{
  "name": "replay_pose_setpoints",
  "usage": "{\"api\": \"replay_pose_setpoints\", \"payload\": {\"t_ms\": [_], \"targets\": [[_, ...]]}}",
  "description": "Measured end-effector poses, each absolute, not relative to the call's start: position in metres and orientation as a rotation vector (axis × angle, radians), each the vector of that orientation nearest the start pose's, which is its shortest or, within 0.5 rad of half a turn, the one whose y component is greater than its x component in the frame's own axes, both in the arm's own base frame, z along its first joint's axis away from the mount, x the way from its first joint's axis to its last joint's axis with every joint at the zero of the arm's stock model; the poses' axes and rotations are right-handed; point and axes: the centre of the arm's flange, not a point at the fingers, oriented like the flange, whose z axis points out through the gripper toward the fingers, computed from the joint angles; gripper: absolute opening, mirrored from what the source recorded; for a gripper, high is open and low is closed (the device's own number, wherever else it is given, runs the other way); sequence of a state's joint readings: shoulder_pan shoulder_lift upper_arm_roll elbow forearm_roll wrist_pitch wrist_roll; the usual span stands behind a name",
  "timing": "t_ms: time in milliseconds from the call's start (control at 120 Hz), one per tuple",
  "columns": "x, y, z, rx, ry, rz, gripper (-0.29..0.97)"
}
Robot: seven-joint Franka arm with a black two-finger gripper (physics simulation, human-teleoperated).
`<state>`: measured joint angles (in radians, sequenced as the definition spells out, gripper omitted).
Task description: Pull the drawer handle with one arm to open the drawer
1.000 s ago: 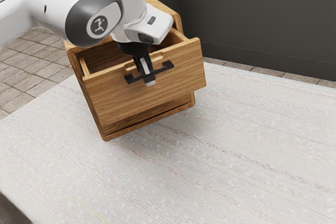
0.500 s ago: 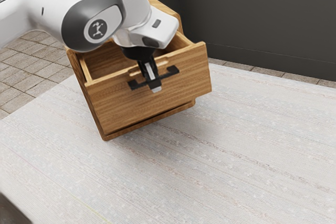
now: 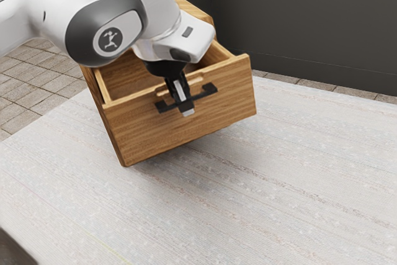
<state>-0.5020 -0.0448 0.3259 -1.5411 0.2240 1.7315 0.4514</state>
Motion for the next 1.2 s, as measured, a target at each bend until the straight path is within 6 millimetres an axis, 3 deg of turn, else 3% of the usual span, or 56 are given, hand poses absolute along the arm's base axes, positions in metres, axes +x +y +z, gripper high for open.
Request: {"api": "replay_pose_setpoints", "payload": {"t_ms": [242, 800, 908, 983, 1100, 1158, 1200], "targets": [[0.540, -0.104, 0.681, -2.732, 0.965, -0.303, 0.12], [0.515, -0.128, 0.690, -2.716, 0.979, -0.335, 0.07], [0.491, -0.148, 0.715, -2.693, 1.025, -0.393, 0.11], [0.458, -0.150, 0.752, -2.672, 1.037, -0.474, 0.13], [0.408, -0.136, 0.808, -2.644, 1.005, -0.567, 0.33], [0.396, -0.125, 0.824, -2.644, 0.968, -0.552, 0.41], [0.393, -0.113, 0.825, -2.661, 0.932, -0.502, 0.46]]}}
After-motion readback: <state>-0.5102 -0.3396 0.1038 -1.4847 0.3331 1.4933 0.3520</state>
